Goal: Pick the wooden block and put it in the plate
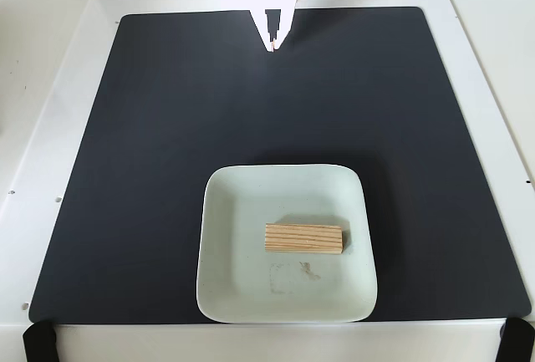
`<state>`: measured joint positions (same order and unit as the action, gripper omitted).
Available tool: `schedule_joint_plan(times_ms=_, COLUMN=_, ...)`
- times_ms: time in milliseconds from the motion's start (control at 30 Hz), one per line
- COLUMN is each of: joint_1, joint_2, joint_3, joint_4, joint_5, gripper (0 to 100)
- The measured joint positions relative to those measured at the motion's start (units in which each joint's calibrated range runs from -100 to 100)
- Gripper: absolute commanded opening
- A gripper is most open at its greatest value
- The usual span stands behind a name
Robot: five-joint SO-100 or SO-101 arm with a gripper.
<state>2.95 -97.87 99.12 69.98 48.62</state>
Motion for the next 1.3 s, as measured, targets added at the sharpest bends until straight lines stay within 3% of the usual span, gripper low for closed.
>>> schedule_joint_plan(times_ms=233, joint_1=0.1, joint_2=0.0, joint_3=0.0, joint_4=7.7, joint_5=-0.1, gripper=1)
schedule_joint_plan(times_ms=1300, joint_1=0.9, joint_2=0.0, joint_3=0.0, joint_4=8.3, joint_5=-0.1, gripper=1)
